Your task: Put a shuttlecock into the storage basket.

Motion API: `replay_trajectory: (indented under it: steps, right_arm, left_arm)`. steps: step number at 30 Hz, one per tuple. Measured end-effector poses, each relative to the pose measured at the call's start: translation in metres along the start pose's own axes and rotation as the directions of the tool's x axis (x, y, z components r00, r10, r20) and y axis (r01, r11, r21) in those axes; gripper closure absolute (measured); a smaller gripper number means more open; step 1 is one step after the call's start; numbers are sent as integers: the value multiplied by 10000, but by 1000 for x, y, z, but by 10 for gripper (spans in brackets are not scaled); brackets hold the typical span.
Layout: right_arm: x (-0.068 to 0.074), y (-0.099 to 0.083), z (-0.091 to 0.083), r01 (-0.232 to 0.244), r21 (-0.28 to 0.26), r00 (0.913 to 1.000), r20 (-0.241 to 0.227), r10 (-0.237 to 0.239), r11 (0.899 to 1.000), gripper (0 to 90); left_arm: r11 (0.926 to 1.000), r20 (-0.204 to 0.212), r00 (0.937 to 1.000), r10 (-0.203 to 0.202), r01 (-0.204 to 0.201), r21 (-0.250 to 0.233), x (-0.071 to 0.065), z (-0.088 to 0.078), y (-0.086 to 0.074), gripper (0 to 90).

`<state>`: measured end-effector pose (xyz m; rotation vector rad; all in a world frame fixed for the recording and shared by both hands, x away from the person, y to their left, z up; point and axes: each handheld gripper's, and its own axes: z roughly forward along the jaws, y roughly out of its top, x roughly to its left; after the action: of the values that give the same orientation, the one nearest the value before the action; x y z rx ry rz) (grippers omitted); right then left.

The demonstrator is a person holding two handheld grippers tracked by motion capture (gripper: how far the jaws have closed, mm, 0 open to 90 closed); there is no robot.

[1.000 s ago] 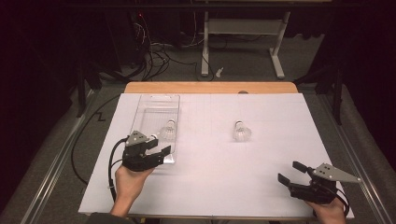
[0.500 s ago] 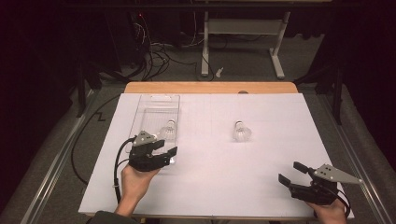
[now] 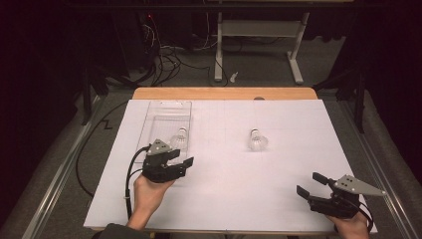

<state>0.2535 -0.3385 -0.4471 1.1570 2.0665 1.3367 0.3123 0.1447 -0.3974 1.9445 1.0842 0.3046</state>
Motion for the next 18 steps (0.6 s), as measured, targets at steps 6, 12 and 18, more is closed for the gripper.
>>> replay_trajectory:
  steps: [6, 12, 18]
  right_arm:
    - [0, 0, 0, 10, -2, 10000, -4, -10, 10000, 219]
    - [0, 0, 0, 8, -4, 10000, 1, -8, 10000, 219]
    - [0, 0, 0, 0, 0, 10000, 1, 0, 10000, 219]
  left_arm:
    - [10000, 48, 10000, 41, -41, 54, -2, 4, 3, 428]
    - [9999, 92, 9999, 75, -76, 125, -3, 9, 7, 429]
    - [9998, 155, 9998, 104, -106, 146, -5, 13, 11, 430]
